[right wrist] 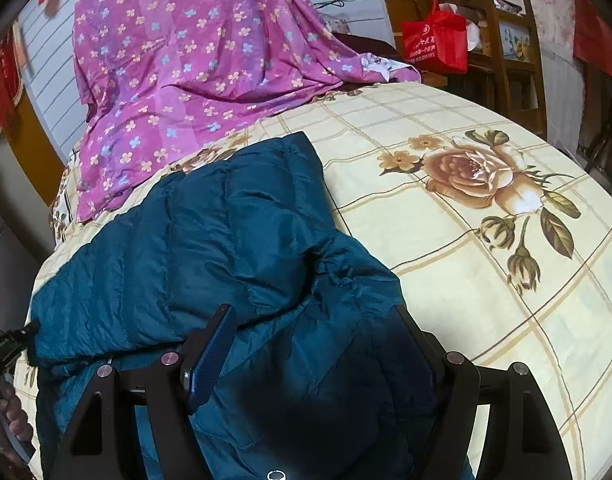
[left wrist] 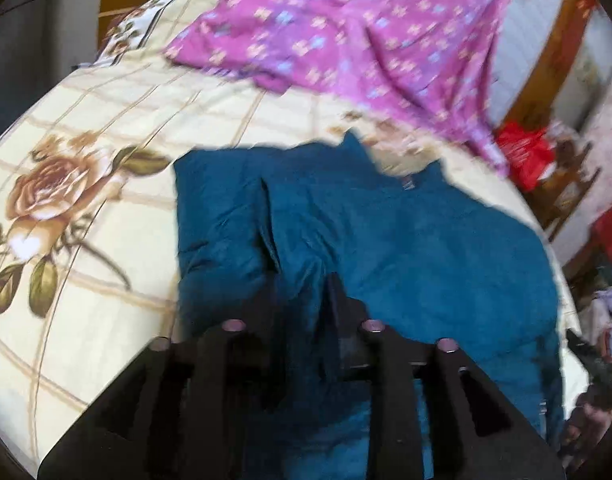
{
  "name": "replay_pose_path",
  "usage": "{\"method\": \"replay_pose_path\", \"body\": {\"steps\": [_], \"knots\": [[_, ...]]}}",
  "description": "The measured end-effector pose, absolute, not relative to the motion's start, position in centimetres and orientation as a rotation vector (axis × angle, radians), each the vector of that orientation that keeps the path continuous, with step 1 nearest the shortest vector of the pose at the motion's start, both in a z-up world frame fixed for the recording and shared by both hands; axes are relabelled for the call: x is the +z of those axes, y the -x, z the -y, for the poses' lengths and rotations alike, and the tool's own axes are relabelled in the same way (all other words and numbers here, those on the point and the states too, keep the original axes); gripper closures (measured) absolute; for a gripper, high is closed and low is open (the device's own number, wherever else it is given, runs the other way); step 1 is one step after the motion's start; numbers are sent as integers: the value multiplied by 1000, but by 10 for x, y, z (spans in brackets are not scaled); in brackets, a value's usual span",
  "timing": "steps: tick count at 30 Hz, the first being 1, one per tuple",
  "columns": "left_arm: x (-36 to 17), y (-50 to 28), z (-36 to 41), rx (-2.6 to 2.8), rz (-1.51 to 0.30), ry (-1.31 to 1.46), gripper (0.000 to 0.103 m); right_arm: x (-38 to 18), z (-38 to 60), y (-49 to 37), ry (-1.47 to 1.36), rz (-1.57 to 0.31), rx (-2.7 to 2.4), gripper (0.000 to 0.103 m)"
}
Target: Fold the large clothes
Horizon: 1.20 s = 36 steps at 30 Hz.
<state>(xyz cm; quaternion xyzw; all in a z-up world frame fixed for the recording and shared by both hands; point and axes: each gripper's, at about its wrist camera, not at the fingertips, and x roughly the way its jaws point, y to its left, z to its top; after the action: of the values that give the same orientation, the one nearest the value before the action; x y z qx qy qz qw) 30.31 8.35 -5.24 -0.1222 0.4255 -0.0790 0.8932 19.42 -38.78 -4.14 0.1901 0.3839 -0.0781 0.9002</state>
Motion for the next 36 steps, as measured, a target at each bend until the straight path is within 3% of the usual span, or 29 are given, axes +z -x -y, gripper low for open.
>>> {"method": "replay_pose_path", "body": {"steps": [1,6,8,10,13,16,20,25,30,36], "knots": [[-55,-302,-85,-152,-891,255,68,-41,388,-194,-389,-791,-162,28],[-19,-277,-93,-32,-713,275,66,-15,397,-190,-337,-667,-145,28],[0,-274,-82,-28,-628,283,52,0,392,-202,-276,-632,-94,38],[5,-285,-61,-67,-598,265,51,8,379,-225,-208,-644,17,45],[-21,-317,-27,-75,-709,184,51,-9,365,-264,-194,-748,171,59],[-70,-341,-19,42,-854,99,58,-45,358,-292,-155,-867,197,58],[-94,-339,-26,62,-851,101,57,-80,365,-303,-158,-923,226,58],[-68,-327,-41,74,-806,202,58,-61,362,-315,-105,-1008,201,58],[-38,-337,-36,43,-728,235,58,-3,373,-329,-161,-771,102,58],[-88,-379,-15,82,-864,107,57,-42,387,-402,-277,-888,51,58]]}}
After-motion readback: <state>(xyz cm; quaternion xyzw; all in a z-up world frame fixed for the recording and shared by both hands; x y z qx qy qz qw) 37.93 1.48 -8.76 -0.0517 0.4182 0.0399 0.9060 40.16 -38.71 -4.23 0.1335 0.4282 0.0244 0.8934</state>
